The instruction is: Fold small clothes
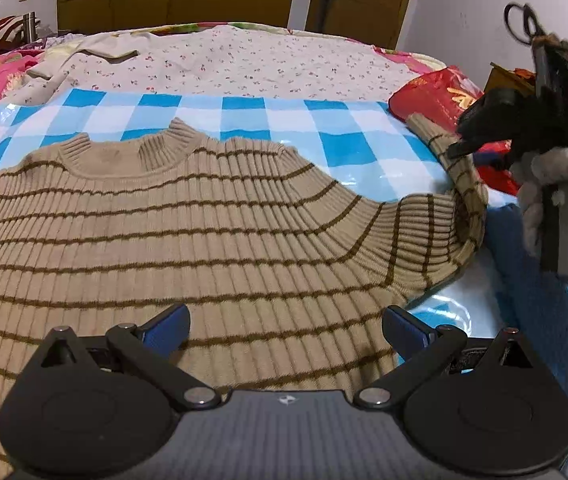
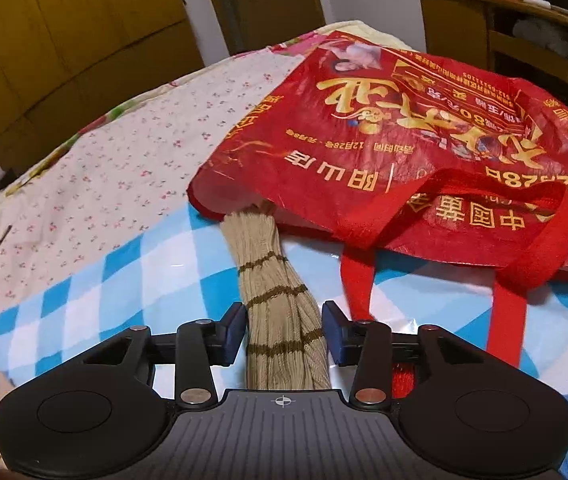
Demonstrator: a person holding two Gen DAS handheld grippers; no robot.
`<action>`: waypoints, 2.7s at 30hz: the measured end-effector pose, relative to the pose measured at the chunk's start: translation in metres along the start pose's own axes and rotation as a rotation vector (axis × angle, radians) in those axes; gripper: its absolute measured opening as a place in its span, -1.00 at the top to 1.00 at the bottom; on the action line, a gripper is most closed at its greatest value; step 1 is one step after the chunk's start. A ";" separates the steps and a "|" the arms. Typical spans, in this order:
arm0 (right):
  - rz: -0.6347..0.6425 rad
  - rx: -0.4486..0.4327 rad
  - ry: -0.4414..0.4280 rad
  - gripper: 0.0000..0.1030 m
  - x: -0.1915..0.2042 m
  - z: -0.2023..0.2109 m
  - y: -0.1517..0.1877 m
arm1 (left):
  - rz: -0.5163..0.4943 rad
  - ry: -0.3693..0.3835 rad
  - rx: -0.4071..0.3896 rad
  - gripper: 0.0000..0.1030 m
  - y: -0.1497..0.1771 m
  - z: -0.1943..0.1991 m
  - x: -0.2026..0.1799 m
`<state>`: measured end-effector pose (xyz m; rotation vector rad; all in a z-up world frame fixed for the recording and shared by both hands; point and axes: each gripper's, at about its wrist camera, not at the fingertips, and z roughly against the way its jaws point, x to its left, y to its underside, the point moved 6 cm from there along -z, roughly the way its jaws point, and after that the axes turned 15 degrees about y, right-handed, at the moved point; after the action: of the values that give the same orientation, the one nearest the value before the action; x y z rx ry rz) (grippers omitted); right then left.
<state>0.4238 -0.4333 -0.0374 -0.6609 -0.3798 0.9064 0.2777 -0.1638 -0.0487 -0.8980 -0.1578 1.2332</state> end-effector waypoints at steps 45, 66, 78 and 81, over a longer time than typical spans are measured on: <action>0.830 -0.125 -0.411 0.32 0.174 0.171 0.191 | 0.053 -0.236 -0.159 -1.00 0.058 0.142 0.139; 0.856 -0.083 -0.436 0.72 0.179 0.191 0.206 | 0.074 -0.230 -0.202 -1.00 0.058 0.154 0.150; 0.923 -0.321 -0.389 0.55 0.197 0.222 0.211 | 0.079 -0.229 -0.213 -1.00 0.058 0.159 0.157; 0.934 -0.330 -0.428 0.49 0.211 0.230 0.215 | 0.101 -0.225 -0.228 -1.00 0.057 0.166 0.164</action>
<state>0.2864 -0.0814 -0.0041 -0.9709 -0.6253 1.9173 0.2032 0.0635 -0.0347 -0.9704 -0.4447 1.4292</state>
